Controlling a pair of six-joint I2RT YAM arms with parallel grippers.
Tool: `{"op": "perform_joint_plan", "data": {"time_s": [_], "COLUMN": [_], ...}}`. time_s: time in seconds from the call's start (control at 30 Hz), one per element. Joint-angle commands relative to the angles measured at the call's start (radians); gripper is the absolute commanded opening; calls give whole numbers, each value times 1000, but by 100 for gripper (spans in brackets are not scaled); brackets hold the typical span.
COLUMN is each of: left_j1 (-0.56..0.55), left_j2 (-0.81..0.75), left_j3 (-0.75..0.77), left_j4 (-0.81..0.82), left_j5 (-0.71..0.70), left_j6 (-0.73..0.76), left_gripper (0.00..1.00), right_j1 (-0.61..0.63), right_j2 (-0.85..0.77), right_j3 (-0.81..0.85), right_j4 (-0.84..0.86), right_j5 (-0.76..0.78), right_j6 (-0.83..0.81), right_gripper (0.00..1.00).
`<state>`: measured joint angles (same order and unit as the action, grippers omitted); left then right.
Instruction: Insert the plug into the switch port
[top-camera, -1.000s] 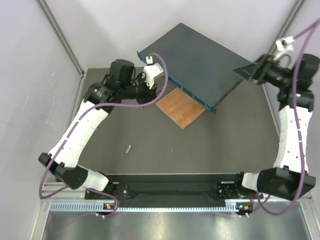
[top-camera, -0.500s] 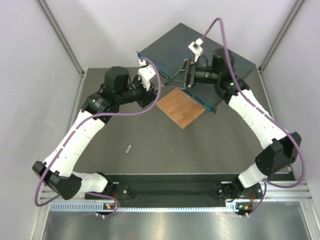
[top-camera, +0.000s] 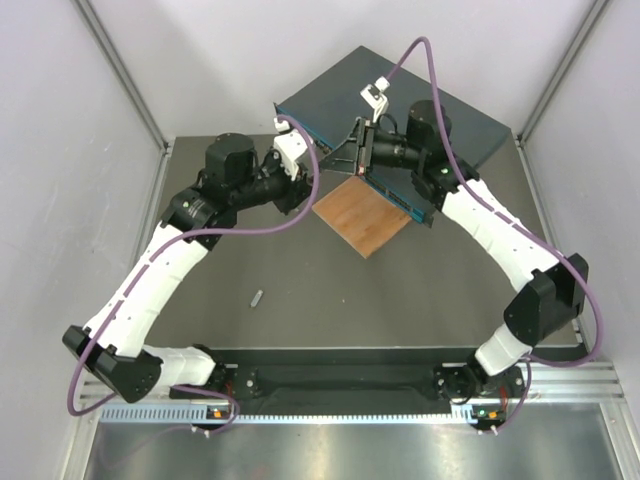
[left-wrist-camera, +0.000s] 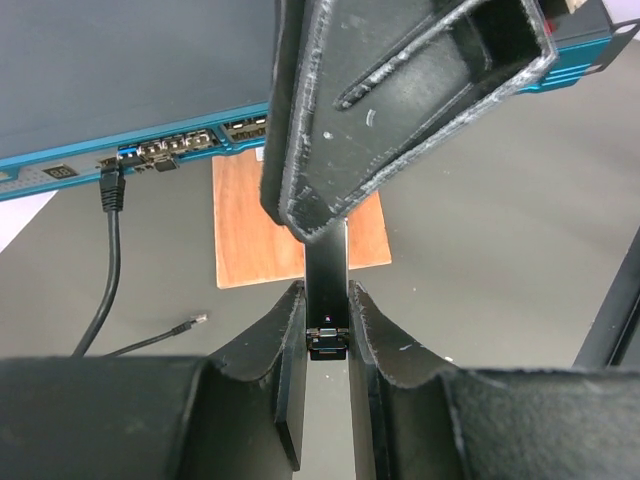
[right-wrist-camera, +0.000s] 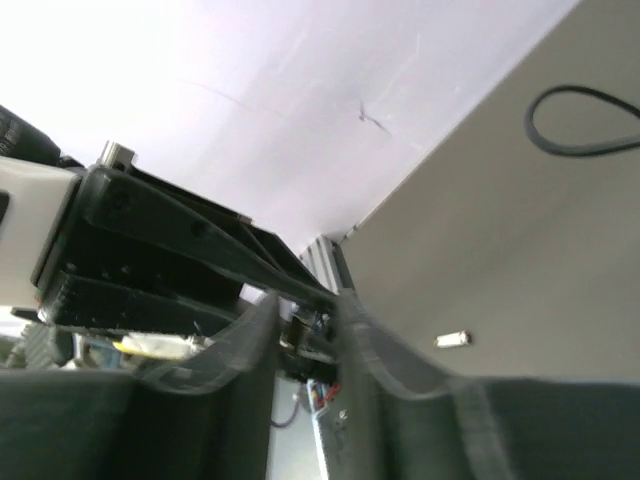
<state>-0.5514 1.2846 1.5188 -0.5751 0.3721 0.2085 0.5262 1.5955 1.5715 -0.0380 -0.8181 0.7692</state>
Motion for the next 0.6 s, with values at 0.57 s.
{"op": "perform_joint_plan", "data": {"time_s": [0.57], "left_j1": [-4], "left_j2": [-45], "left_j3": [-40], "left_j4": [100], "left_j5": [-26], "left_j6": [14], "left_gripper": [42], "right_j1": [-5], "right_j2": [18], "right_j3": [-116], "right_j4": [270], "right_j5": [-15], "right_j6": [341], "right_gripper": [0]}}
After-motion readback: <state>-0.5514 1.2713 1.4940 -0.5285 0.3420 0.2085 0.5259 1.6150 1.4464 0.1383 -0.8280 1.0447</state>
